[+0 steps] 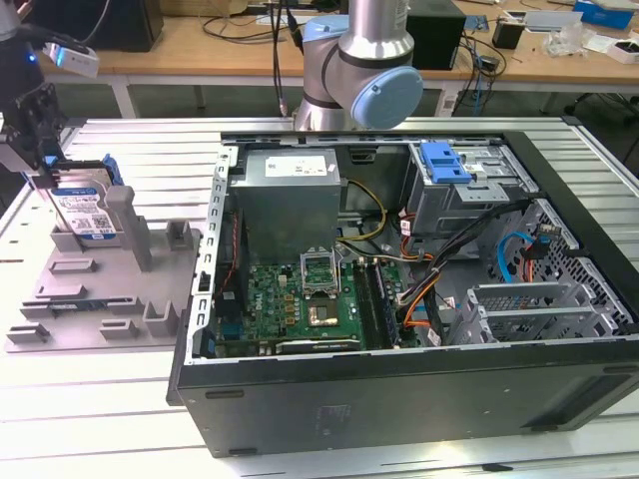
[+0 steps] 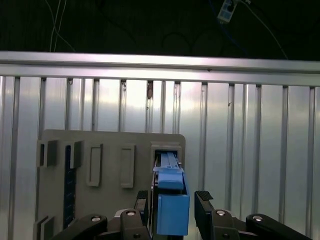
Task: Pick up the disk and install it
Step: 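Pick up the disk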
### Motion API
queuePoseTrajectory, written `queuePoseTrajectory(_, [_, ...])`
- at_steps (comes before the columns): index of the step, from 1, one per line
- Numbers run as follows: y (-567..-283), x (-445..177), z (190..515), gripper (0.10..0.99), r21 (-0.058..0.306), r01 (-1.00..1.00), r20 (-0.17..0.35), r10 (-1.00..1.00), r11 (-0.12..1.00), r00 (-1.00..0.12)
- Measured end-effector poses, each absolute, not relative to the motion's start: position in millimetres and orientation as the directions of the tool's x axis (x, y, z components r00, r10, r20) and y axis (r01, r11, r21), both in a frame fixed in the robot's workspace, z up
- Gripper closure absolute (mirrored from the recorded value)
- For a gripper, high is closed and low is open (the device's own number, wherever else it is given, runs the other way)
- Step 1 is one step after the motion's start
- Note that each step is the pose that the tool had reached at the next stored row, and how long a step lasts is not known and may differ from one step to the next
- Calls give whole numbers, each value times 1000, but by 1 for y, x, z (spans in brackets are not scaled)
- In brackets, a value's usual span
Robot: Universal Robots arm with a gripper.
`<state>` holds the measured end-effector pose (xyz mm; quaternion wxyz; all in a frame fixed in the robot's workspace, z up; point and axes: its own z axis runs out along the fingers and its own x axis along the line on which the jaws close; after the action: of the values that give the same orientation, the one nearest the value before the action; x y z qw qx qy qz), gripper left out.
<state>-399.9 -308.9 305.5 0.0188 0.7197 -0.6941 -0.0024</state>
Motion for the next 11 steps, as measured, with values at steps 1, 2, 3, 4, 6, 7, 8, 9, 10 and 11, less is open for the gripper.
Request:
queuePoseTrajectory(1, [-309,-400,305,588,30,-999,23,-999,-36,36])
queuePoseTrajectory(2, [-309,-400,305,588,30,-999,23,-999,-36,36])
queuePoseTrajectory(3, [-309,-400,304,588,30,-999,23,-999,-35,36])
queuePoseTrajectory(4, [-309,-400,304,588,30,-999,23,-999,-35,36])
queuePoseTrajectory(6, [-309,-400,302,588,29,-999,23,-999,-35,35])
queuePoseTrajectory(7, [-309,-400,302,588,29,-999,23,-999,-35,35])
queuePoseTrajectory(8, [-309,-400,301,588,29,-999,23,-999,-34,35])
queuePoseTrajectory(9, [-309,-400,300,588,29,-999,23,-999,-34,35])
queuePoseTrajectory(10, [-309,-400,300,588,29,-999,23,-999,-34,35])
queuePoseTrajectory(11, [-309,-400,300,588,29,-999,23,-999,-34,35])
